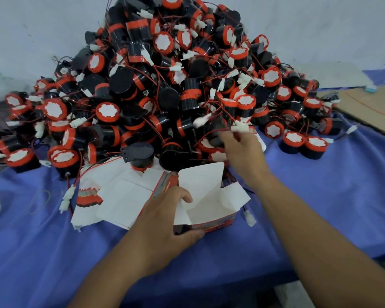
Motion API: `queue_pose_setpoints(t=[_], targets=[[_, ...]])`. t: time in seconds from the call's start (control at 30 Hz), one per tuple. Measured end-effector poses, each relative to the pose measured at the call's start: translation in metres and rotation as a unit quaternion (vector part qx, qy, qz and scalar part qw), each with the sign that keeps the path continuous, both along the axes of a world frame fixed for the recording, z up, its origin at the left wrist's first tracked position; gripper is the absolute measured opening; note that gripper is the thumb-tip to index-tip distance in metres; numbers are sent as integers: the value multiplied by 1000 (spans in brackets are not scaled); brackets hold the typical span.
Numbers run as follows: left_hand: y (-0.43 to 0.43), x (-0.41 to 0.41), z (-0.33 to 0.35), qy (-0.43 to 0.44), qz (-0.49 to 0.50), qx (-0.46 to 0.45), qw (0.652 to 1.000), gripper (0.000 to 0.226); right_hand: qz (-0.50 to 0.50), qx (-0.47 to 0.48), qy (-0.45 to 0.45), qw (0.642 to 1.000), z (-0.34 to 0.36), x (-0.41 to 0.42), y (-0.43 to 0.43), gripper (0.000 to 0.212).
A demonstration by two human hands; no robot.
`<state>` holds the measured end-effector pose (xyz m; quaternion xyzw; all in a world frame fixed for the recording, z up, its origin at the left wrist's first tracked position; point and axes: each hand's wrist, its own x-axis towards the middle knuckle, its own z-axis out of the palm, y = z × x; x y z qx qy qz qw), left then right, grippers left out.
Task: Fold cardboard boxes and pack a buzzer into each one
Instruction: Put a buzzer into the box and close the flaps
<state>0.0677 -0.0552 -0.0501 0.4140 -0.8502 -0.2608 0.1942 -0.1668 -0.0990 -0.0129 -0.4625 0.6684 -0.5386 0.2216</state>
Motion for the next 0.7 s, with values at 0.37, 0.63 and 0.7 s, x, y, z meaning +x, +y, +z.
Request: queue_pose_setpoints(t=[0.37, 0.63, 0.7], targets=[[-3, 3, -2, 12, -24, 6, 1000, 53, 137, -250, -376, 882, 54, -41, 83, 27], [-6, -3, 0, 43, -25, 40, 998, 55, 343, -182, -139, 911, 31, -4, 95, 35], [-7, -2, 0, 62, -21, 48, 997, 55, 360, -104, -20, 927, 16, -7, 96, 48]])
